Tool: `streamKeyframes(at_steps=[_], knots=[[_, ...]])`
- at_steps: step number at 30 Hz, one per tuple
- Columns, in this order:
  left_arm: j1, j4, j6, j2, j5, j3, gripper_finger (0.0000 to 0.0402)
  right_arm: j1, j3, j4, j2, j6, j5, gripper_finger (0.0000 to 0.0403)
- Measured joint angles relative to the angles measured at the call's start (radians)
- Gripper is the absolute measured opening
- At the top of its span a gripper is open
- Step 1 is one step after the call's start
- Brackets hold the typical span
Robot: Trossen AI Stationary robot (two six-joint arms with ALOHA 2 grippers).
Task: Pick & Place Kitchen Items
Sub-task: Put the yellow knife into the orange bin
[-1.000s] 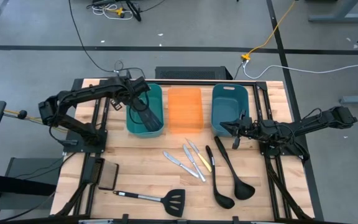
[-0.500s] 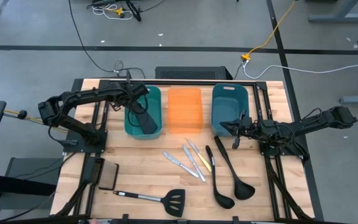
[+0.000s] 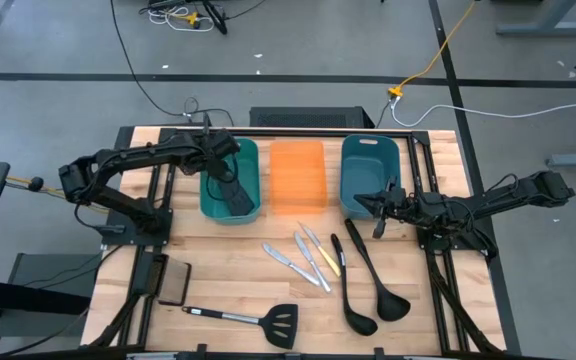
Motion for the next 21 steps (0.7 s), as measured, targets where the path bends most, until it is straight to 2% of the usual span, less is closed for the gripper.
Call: streamKeyframes(at_steps=[7,9,11,14,17,21], knots=[[-0.118,-0.217,-0.208,-0.150,0.003,0.139,0.0194,0.000,0.000,0.000,0.000,-0.006,-0.001,0.0011],[-0.169,-0.291,-0.298,-0.211,0.053,0.202,0.0188,0.000,0.000,0.000,0.000,-0.006,-0.002,0.0011],[-0.212,-0.342,-0.399,-0.274,0.167,0.270,0.0180,0.000,0.000,0.001,0.000,-0.006,-0.001,0.0011],[-0.262,-0.296,-0.634,-0.372,0.342,0.355,0.0159,0.000,0.000,0.005,0.000,-0.012,0.000,0.0011],[-0.293,-0.165,-0.900,-0.457,0.502,0.391,0.0128,0.000,0.000,0.021,0.000,-0.018,0.000,0.0011],[-0.296,0.036,-1.227,-0.537,0.747,0.366,0.0076,0.000,0.000,0.042,0.000,-0.019,-0.002,0.0011]])
